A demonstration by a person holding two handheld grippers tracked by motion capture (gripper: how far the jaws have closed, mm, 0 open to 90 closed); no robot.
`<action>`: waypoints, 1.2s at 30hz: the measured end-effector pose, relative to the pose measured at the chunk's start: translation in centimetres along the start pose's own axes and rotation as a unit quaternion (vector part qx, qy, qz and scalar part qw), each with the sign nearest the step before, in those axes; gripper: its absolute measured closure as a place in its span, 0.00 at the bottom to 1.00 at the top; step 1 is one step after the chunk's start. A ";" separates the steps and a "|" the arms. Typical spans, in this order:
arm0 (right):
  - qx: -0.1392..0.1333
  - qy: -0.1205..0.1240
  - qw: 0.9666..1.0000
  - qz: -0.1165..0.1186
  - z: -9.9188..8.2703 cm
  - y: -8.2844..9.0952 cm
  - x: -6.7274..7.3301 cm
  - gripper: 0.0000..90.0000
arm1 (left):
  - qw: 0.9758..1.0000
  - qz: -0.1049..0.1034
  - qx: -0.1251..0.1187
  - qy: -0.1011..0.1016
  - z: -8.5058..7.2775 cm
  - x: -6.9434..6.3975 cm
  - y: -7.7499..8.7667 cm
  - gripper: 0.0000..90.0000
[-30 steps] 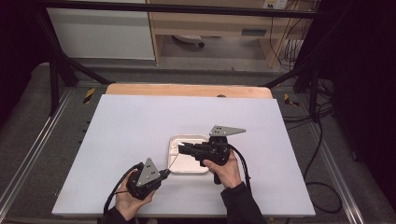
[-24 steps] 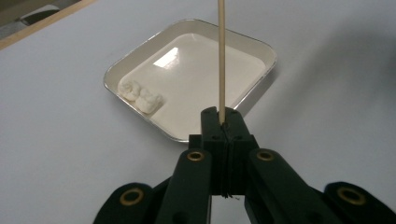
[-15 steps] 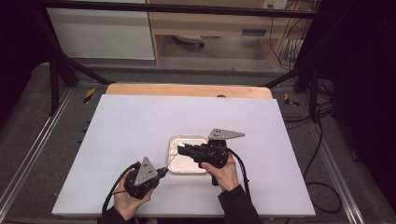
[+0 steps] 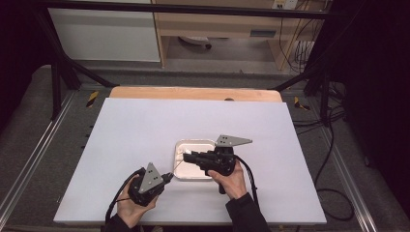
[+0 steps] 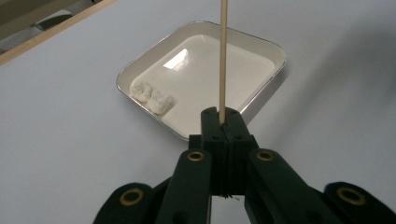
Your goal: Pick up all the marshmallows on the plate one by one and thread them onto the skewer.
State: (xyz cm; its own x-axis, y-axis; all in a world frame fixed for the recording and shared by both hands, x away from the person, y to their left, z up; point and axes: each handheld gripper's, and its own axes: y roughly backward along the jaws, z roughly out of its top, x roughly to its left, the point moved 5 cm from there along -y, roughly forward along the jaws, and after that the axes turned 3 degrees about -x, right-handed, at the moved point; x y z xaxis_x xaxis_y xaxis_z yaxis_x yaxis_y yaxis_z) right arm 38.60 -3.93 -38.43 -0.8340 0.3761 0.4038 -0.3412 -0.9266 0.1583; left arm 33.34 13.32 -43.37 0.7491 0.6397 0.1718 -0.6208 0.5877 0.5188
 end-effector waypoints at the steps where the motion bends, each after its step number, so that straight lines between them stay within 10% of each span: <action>1: -0.001 0.000 1.000 0.002 0.0 0.0 0.0 0.91 | 1.000 0.000 0.000 0.000 0.0 0.0 0.0 1.00; 27: -0.019 -0.002 1.000 0.015 -0.2 -1.1 0.7 0.93 | 1.000 0.006 -0.014 0.008 0.4 0.3 0.5 1.00; 32: 0.010 -0.004 1.000 0.021 -0.8 -1.6 0.8 0.92 | 0.999 0.004 -0.051 0.007 1.7 0.2 1.1 1.00; 33: 0.046 -0.002 0.998 0.042 -1.9 -2.6 1.3 0.92 | 0.999 0.039 -0.030 -0.018 2.2 0.3 1.2 1.00; 35: 0.033 0.023 0.999 0.021 -2.3 -3.7 1.9 0.92 | 0.998 0.029 -0.043 0.026 1.1 0.7 1.5 1.00; 36: 0.014 0.023 0.999 0.019 -1.9 -3.7 2.0 0.92 | 0.999 0.036 -0.034 0.015 0.5 0.9 1.7 1.00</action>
State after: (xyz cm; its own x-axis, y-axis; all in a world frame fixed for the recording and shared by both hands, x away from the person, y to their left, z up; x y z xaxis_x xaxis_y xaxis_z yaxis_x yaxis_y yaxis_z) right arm 37.40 0.29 -39.90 -0.8659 0.3394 0.3676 -0.2968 -0.9399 0.1686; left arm 33.08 14.63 -41.92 0.6962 0.6946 0.1812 -0.6872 0.5719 0.4480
